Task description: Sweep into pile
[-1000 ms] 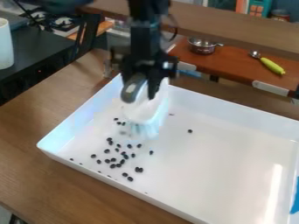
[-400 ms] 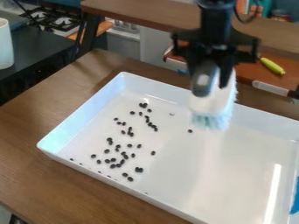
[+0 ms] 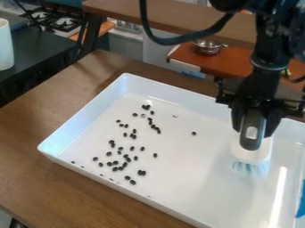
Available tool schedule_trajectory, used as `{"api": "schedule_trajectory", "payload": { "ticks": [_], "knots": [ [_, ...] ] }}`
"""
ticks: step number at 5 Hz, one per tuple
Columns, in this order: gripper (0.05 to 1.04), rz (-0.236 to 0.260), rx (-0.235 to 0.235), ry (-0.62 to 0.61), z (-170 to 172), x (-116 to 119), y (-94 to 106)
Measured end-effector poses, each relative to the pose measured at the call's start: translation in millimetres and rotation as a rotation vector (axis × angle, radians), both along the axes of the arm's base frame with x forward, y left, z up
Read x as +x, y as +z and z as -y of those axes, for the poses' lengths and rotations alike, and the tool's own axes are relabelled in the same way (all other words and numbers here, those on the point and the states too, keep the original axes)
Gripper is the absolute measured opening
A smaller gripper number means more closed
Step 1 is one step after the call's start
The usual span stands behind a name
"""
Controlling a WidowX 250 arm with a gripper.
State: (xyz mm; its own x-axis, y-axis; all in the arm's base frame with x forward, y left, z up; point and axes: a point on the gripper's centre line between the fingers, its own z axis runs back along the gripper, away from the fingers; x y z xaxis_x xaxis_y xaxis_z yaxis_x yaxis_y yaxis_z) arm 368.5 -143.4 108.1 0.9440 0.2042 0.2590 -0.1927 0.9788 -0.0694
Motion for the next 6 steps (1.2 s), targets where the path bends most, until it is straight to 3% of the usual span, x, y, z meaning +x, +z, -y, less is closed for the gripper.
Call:
{"api": "schedule_trajectory", "payload": {
  "ticks": [2, 4, 6],
  "knots": [
    [0.496, -0.069, 0.023, 0.057, -23, 8, -24.1],
    [0.496, -0.102, 0.025, 0.105, -58, 9, -32.6],
    [0.496, -0.104, 0.029, 0.135, -84, 5, -35.5]
  ]
}}
